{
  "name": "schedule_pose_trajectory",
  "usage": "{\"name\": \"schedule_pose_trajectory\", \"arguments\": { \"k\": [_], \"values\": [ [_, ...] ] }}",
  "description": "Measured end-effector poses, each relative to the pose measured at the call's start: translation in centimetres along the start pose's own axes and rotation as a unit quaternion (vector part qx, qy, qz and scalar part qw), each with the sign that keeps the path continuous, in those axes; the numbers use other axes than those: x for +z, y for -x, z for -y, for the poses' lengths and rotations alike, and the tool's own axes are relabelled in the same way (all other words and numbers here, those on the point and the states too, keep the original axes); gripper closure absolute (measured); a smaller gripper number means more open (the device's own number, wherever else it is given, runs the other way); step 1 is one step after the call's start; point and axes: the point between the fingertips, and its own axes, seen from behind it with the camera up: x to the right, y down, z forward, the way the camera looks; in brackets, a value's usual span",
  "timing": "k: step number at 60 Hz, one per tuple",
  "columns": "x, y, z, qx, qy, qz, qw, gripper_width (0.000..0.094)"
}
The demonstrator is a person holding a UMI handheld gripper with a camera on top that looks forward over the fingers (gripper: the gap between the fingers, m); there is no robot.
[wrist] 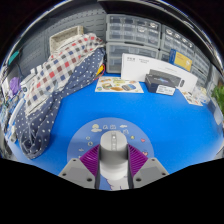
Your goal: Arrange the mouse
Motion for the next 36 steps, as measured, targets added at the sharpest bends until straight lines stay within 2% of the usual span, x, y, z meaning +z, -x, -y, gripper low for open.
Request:
{"name": "schedule_pose_trajectory", "arguments": {
  "k": [6,11,12,14,17,18,21,36],
  "values": [
    [0.0,0.0,0.0,-0.003,-0.001,0.002,1.0,0.0481],
    [-0.1,0.3,0.1,0.008,0.015,0.014,1.0,0.0423],
    [-0.2,0.3,0.1,0.012,0.018,0.016,1.0,0.0343],
    [-0.6,0.1,0.4,0.02,0.018,0.018,0.999,0.0272],
    [-1.3,-0.5,1.2,0.029,0.008,0.021,0.999,0.0113],
    [-1.7,-0.8,1.5,0.031,0.005,0.021,0.999,0.0094],
    [-2.9,-2.1,2.8,0.038,-0.009,0.017,0.999,0.0058],
    [-10.3,-13.5,9.3,0.061,-0.08,-0.019,0.995,0.0061]
  ]
}}
